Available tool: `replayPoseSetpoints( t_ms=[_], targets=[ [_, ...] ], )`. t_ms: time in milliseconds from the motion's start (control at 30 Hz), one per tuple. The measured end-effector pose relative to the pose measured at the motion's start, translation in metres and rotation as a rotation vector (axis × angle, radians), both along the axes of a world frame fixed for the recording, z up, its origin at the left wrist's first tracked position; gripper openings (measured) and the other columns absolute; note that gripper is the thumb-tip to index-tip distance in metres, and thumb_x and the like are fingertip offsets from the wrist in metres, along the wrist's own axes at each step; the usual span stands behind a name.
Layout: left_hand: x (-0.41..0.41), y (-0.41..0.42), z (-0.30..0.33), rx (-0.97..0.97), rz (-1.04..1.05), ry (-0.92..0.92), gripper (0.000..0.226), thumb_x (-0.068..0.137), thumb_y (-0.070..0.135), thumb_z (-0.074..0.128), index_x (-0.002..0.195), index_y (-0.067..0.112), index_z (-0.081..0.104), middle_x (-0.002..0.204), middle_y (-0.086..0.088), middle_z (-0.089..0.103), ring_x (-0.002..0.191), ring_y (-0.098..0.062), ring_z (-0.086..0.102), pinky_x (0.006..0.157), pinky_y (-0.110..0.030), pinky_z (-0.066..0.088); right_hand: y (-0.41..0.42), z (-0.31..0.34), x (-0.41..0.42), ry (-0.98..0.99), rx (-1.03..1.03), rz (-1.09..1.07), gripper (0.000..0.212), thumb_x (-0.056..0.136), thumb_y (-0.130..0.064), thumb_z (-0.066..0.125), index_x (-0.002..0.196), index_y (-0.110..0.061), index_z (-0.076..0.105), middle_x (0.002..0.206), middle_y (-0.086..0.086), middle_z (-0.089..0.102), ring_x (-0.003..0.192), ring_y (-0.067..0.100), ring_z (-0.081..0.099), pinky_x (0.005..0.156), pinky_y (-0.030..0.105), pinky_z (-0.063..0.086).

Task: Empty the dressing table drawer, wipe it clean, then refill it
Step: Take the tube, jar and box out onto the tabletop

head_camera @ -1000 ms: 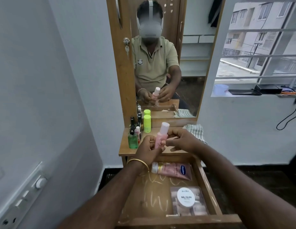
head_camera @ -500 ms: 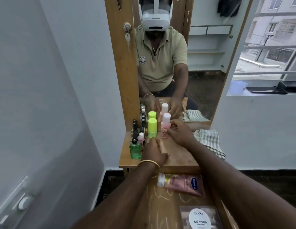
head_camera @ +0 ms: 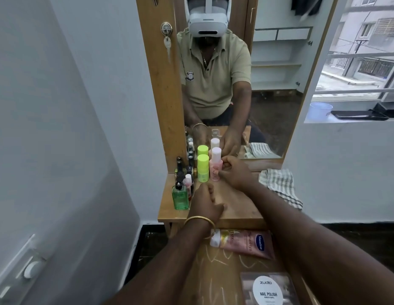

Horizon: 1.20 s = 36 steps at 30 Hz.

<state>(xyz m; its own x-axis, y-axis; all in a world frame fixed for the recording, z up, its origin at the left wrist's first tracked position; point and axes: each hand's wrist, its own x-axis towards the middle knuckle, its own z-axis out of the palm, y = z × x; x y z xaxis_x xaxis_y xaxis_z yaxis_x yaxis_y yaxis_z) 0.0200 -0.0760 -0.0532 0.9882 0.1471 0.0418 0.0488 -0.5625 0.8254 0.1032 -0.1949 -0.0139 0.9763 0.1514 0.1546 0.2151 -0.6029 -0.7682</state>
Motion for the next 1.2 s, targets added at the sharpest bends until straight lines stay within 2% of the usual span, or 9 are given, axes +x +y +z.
replayPoseSetpoints(
  t_ms=[233,367,500,700,767,900,1000,1067,1200],
  targets=[
    [-0.012,-0.002,0.007,0.107,-0.055,-0.033,0.050,0.078,0.018,0.078,0.120,0.015,0.052,0.112,-0.003,0.057,0.102,-0.020,0.056,0.093,-0.037,0.048,-0.011,0.005,-0.018,0.077,-0.041,-0.022,0.048,0.079,-0.016,0.081,0.119,-0.013,0.055,0.108,-0.002,0.063,0.097,0.012,0.058,0.077,0.022,0.043],
    [-0.029,-0.001,0.014,0.123,-0.107,-0.065,0.046,0.082,0.015,0.074,0.123,0.014,0.053,0.119,-0.004,0.057,0.100,-0.016,0.055,0.090,-0.028,0.046,-0.022,0.009,-0.041,0.098,-0.082,-0.056,0.058,0.075,-0.016,0.085,0.123,-0.015,0.053,0.108,-0.002,0.059,0.102,0.017,0.059,0.089,0.032,0.050],
    [-0.051,-0.003,0.023,0.165,-0.136,-0.076,0.043,0.083,0.012,0.073,0.122,0.013,0.056,0.123,-0.004,0.058,0.100,-0.017,0.057,0.087,-0.025,0.047,-0.033,0.013,-0.075,0.147,-0.142,-0.025,0.055,0.076,-0.013,0.084,0.122,-0.019,0.054,0.113,-0.001,0.058,0.095,0.014,0.060,0.074,0.023,0.049],
    [-0.088,-0.005,0.026,0.252,-0.156,-0.040,0.038,0.081,0.013,0.076,0.116,0.011,0.061,0.120,-0.008,0.063,0.105,-0.022,0.061,0.090,-0.029,0.050,-0.049,0.007,-0.135,0.190,-0.462,0.075,0.038,0.075,-0.018,0.082,0.107,-0.026,0.063,0.106,-0.008,0.061,0.097,0.012,0.058,0.084,0.026,0.050],
    [-0.100,-0.005,0.027,0.282,-0.149,-0.030,0.036,0.080,0.014,0.076,0.113,0.010,0.062,0.117,-0.009,0.064,0.105,-0.024,0.061,0.087,-0.027,0.048,-0.053,0.002,-0.153,0.187,-0.625,0.104,0.035,0.075,-0.018,0.081,0.104,-0.024,0.063,0.109,-0.002,0.064,0.095,0.015,0.057,0.080,0.027,0.049],
    [-0.120,-0.005,0.024,0.299,-0.136,-0.006,0.031,0.082,0.012,0.073,0.111,0.014,0.064,0.115,-0.004,0.066,0.104,-0.019,0.061,0.081,-0.021,0.043,-0.063,-0.016,-0.184,0.240,-0.791,0.128,0.053,0.072,-0.030,0.084,0.118,-0.019,0.062,0.118,0.001,0.064,0.102,0.022,0.060,0.076,0.029,0.045],
    [-0.131,-0.005,0.021,0.307,-0.142,0.033,0.030,0.080,0.014,0.074,0.107,0.021,0.064,0.116,0.004,0.065,0.106,-0.015,0.060,0.084,-0.020,0.044,-0.068,-0.032,-0.203,0.378,-0.873,0.158,0.070,0.071,-0.044,0.084,0.131,-0.019,0.056,0.130,0.004,0.060,0.114,0.025,0.058,0.093,0.037,0.051],
    [-0.136,-0.003,0.020,0.306,-0.155,0.055,0.029,0.078,0.019,0.077,0.103,0.024,0.063,0.115,0.005,0.065,0.104,-0.014,0.059,0.083,-0.020,0.043,-0.068,-0.037,-0.209,0.432,-0.869,0.183,0.077,0.071,-0.044,0.084,0.136,-0.018,0.052,0.135,0.007,0.057,0.120,0.027,0.056,0.099,0.041,0.050],
    [-0.137,0.002,0.018,0.299,-0.171,0.083,0.031,0.076,0.025,0.081,0.101,0.024,0.062,0.111,0.004,0.066,0.101,-0.012,0.060,0.085,-0.022,0.047,-0.065,-0.045,-0.215,0.463,-0.879,0.180,0.078,0.070,-0.034,0.087,0.137,-0.017,0.051,0.135,0.007,0.057,0.121,0.029,0.056,0.098,0.041,0.051]
  ],
)
